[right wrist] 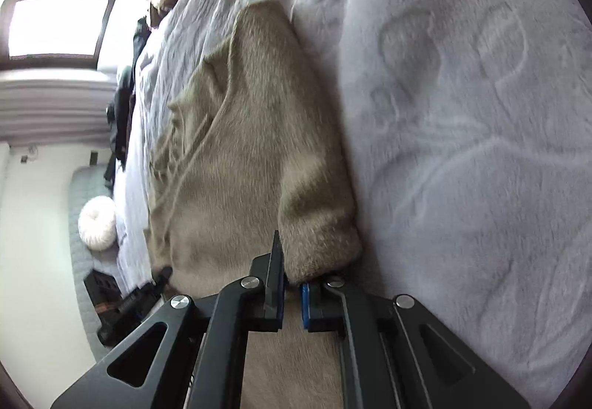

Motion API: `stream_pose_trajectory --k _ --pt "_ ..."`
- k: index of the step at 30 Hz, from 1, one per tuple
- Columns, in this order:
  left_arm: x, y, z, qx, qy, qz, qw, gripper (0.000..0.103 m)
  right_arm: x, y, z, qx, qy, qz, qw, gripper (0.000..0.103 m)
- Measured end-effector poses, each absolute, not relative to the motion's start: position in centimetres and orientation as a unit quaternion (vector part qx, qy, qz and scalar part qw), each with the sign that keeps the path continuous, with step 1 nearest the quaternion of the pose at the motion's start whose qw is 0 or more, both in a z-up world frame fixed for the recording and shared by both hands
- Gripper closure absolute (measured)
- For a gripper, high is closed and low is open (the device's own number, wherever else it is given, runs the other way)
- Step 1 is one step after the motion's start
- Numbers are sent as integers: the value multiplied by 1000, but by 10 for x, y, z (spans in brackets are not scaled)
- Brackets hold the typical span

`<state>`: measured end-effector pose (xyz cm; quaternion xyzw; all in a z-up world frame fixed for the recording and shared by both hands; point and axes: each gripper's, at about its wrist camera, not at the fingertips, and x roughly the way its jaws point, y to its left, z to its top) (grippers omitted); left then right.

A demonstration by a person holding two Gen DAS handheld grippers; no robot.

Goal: Fold small clothes

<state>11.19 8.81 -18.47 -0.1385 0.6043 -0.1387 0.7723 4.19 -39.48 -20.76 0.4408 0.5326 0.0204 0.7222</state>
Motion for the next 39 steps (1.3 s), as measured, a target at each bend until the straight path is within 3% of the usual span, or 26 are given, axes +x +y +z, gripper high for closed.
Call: stream_pose_trajectory --k 1,2,3,4,6,12,19,20,21,22,27,31,33,39 --pt "111 90 -182 -130 604 -132 775 69 39 -394 -206 438 542 23 717 93" --pt "111 91 -179 -116 602 -123 780 55 36 -394 -203 436 548 24 714 92" --pt "110 91 -176 -107 601 -119 783 44 39 -391 -200 432 553 25 712 84" --pt "109 92 -171 -95 596 -112 789 29 37 -390 -195 423 560 27 712 70" --pt "107 92 -161 -79 584 -106 801 27 33 -382 -182 394 570 37 721 51" --pt "111 87 -155 -51 587 -110 801 27 33 -397 -133 316 523 18 791 51" --pt "115 66 -176 -27 598 -94 795 27 77 -454 -178 403 510 -37 759 49" --pt "115 65 -176 -24 597 -93 796 27 82 -456 -183 419 509 -20 752 51" --pt "114 64 -176 -21 597 -92 797 27 86 -456 -186 429 509 -2 746 68" --pt "114 63 -177 -18 596 -90 798 27 93 -452 -187 436 513 23 739 95" --pt "116 55 -179 1 592 -79 802 27 114 -423 -140 291 510 36 808 95" --pt "116 44 -187 32 585 -70 808 27 121 -425 -166 222 561 -3 798 95" --pt "116 40 -188 44 582 -69 809 27 116 -428 -181 223 572 -12 790 95" --pt "113 50 -172 68 575 -52 814 30 87 -441 -158 266 546 -58 792 92"
